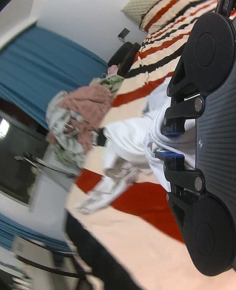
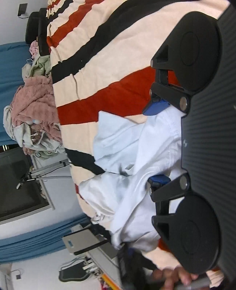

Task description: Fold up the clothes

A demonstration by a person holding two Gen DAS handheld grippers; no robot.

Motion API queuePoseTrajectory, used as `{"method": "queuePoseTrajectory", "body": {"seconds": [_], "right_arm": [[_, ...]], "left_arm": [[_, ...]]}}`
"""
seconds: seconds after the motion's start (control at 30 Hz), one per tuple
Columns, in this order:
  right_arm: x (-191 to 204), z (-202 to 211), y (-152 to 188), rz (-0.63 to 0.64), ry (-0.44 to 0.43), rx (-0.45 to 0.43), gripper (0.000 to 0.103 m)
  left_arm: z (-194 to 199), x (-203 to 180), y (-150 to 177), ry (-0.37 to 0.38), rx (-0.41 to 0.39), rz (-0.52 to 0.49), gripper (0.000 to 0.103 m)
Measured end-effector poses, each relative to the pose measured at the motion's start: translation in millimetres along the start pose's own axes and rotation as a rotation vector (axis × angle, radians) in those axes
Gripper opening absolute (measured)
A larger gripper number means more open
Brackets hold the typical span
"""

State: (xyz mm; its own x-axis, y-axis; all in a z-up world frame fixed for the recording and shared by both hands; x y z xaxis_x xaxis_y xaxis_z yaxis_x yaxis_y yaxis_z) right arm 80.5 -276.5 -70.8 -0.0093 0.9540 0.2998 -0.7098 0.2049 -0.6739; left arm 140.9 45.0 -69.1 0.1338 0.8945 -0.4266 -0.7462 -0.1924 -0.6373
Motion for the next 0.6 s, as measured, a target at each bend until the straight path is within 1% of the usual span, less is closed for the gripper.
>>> {"method": "queuePoseTrajectory", "body": {"seconds": [0.1,0.2,0.27,0.3,0.37,0.4,0.53,0.6], "right_arm": [[6.7,9.2,-3.8,0.004,-0.019,-0.066,0.069],[10.4,16.4,-6.9,0.013,0.018,-0.136,0.069],[11.4,17.4,-8.8,0.001,0.047,-0.181,0.069],[10.3,18.2,-10.0,-0.012,0.051,-0.198,0.069],[6.4,20.3,-12.7,-0.046,0.043,-0.226,0.069],[4.5,21.6,-13.7,-0.060,0.039,-0.239,0.069],[-1.0,29.3,-15.6,-0.095,0.020,-0.294,0.070],[-2.6,35.2,-16.7,-0.105,0.003,-0.330,0.070]], "left_arm": [[-0.6,9.6,-1.9,0.013,-0.003,0.033,0.020],[11.9,8.9,-0.7,0.006,-0.022,0.005,0.028],[18.4,3.4,4.3,-0.005,-0.027,-0.019,0.038],[21.2,-0.7,7.2,-0.008,-0.031,-0.031,0.040],[25.5,-3.7,9.1,-0.008,-0.032,-0.045,0.045],[27.7,-5.6,9.8,-0.009,-0.032,-0.049,0.046],[45.6,-7.6,16.4,0.014,-0.050,-0.050,0.056],[55.7,-8.2,22.1,0.028,-0.052,-0.047,0.058]]}}
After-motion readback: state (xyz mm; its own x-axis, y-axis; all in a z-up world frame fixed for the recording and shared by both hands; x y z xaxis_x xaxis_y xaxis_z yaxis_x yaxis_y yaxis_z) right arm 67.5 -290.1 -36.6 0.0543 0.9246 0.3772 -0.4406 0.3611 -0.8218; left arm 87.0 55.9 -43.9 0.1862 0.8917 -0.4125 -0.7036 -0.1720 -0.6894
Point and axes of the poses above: each gripper's, at about its wrist camera, not at the fingertips, and z roughly against the way its jaws point, x to its left, y to its underside, the point moved 4 cm from there along -z, roughly the way its jaws point, and after that the axes turned 12 degrees about x, right-handed, at the moved point
